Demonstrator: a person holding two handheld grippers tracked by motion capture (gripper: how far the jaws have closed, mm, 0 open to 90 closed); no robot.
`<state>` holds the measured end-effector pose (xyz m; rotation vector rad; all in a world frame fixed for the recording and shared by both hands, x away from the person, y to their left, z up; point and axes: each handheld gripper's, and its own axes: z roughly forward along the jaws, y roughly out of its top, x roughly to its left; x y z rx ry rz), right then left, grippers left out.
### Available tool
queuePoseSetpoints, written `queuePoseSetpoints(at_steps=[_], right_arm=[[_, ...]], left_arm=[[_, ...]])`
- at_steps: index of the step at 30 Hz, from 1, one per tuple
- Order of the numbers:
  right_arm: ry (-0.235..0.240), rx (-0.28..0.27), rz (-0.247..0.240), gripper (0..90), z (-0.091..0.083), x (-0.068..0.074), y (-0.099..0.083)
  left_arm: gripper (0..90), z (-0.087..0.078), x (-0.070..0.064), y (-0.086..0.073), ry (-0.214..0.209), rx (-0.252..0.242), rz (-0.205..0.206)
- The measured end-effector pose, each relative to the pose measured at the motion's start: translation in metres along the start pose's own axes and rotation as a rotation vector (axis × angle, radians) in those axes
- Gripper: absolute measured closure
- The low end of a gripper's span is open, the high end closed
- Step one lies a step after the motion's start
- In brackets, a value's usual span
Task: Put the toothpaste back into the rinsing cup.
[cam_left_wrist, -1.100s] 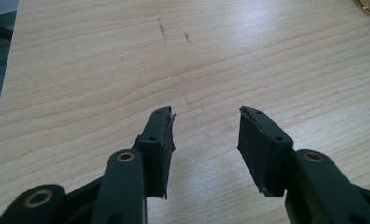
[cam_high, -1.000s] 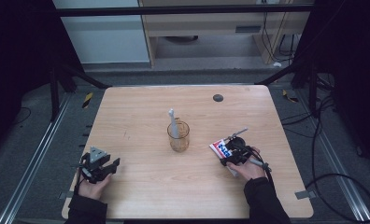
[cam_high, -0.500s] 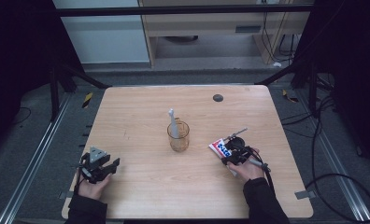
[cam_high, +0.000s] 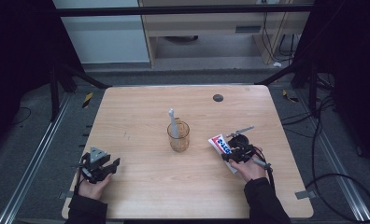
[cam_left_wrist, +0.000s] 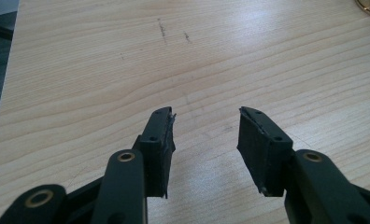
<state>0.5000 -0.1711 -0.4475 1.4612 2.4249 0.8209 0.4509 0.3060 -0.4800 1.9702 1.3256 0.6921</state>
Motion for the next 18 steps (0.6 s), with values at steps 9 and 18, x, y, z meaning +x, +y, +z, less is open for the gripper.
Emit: queuePoseSetpoints(at_steps=[9, 18], right_arm=[[0.018, -0.193, 0.020, 67.8, -0.020, 0.005, 0.005], [0.005, -0.374, 0.063, 67.9, -0.039, 0.009, 0.020]], left_arm=[[54.4, -0.001, 0.000, 0.000, 0.004, -0.003, -0.002], [54.4, -0.001, 0.000, 0.000, 0.004, -0.006, -0.002]])
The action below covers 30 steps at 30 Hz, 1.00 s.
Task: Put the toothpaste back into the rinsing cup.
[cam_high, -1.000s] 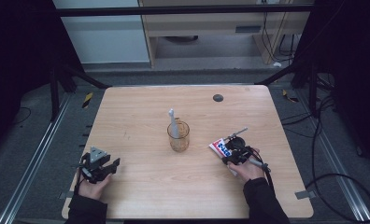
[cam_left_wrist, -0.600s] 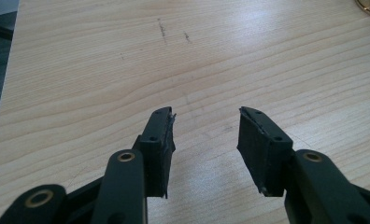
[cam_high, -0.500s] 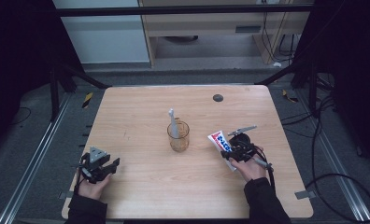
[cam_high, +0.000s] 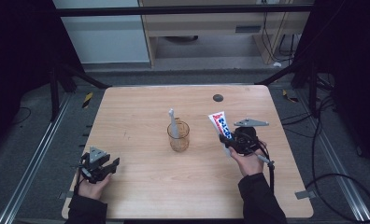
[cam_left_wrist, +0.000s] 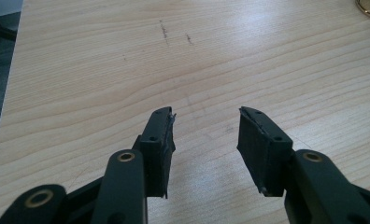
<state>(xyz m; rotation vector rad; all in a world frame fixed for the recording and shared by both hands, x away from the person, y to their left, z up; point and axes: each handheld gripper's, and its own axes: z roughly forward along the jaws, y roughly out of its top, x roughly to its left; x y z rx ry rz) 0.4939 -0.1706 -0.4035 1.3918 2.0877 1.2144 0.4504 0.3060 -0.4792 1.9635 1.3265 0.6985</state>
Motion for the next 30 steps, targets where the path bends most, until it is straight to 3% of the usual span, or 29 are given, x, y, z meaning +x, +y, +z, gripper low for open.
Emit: queuePoseSetpoints(at_steps=[7, 21, 30], right_arm=[[-0.003, -0.074, 0.006, 67.9, 0.004, 0.007, 0.009], [-0.012, -0.283, 0.049, 67.9, 0.015, 0.023, 0.032], [-0.010, -0.372, 0.066, 67.7, 0.029, 0.033, 0.042]], left_arm=[[54.5, 0.000, 0.000, 0.000, -0.001, -0.001, -0.003], [54.6, 0.000, 0.000, 0.000, -0.003, -0.003, -0.004], [54.6, 0.000, 0.000, 0.000, -0.004, -0.005, -0.006]])
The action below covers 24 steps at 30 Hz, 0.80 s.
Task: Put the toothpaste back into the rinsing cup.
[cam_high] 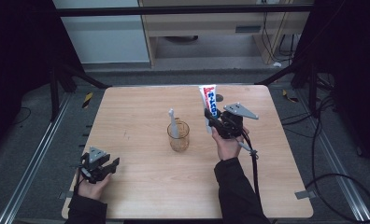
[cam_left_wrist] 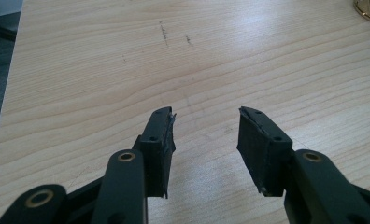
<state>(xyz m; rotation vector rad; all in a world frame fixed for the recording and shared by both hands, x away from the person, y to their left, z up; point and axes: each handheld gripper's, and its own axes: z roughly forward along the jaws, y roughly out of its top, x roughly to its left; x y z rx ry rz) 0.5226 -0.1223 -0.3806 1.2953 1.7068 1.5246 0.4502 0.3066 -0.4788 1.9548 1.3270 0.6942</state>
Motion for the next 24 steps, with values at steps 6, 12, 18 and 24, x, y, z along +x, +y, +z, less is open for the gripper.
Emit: queuePoseSetpoints(at_steps=[6, 12, 18, 24], right_arm=[[-0.002, -0.041, -0.004, 67.6, 0.010, 0.008, 0.001], [0.009, -0.069, 0.001, 67.6, 0.020, 0.016, 0.002], [0.023, -0.089, 0.010, 67.7, 0.029, 0.024, 0.002], [0.044, -0.101, 0.005, 67.6, 0.040, 0.032, 0.000]], left_arm=[[54.6, 0.000, 0.000, 0.000, -0.001, 0.000, -0.002], [54.6, 0.000, 0.000, 0.000, -0.002, -0.001, -0.003], [54.6, 0.000, 0.000, 0.000, -0.003, 0.000, -0.003], [54.7, 0.000, 0.000, 0.000, -0.003, -0.001, -0.003]])
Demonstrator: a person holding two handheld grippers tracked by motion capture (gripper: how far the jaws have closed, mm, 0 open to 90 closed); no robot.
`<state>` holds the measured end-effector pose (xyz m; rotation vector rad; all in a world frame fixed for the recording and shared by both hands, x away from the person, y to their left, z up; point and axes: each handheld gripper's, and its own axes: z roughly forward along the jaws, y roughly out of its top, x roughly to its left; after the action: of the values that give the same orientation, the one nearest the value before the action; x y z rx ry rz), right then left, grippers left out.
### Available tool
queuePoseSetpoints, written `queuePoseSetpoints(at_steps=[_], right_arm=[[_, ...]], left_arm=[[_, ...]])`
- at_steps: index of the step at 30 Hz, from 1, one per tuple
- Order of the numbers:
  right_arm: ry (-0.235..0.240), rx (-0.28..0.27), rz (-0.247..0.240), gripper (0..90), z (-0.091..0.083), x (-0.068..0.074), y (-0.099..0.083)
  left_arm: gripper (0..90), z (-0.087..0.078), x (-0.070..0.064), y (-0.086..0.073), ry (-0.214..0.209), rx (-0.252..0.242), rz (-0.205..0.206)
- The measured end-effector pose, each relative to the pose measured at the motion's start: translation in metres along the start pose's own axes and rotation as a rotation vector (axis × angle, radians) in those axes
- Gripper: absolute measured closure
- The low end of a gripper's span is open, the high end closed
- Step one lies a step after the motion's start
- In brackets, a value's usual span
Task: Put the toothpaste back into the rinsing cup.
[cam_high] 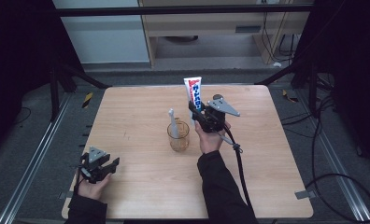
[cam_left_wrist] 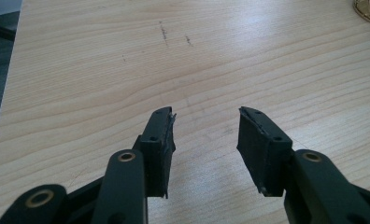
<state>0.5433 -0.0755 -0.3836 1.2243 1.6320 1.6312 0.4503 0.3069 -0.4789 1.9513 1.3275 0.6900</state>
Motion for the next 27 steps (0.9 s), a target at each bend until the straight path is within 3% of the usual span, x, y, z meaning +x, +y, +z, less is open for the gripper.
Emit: queuePoseSetpoints(at_steps=[12, 27], right_arm=[[0.038, 0.025, -0.006, 67.3, 0.022, 0.012, -0.016], [0.050, 0.086, -0.004, 66.8, 0.038, 0.016, -0.039]], left_arm=[[54.7, 0.000, 0.000, 0.000, -0.001, 0.001, -0.001], [54.8, 0.000, 0.001, 0.000, 0.000, 0.001, 0.000]])
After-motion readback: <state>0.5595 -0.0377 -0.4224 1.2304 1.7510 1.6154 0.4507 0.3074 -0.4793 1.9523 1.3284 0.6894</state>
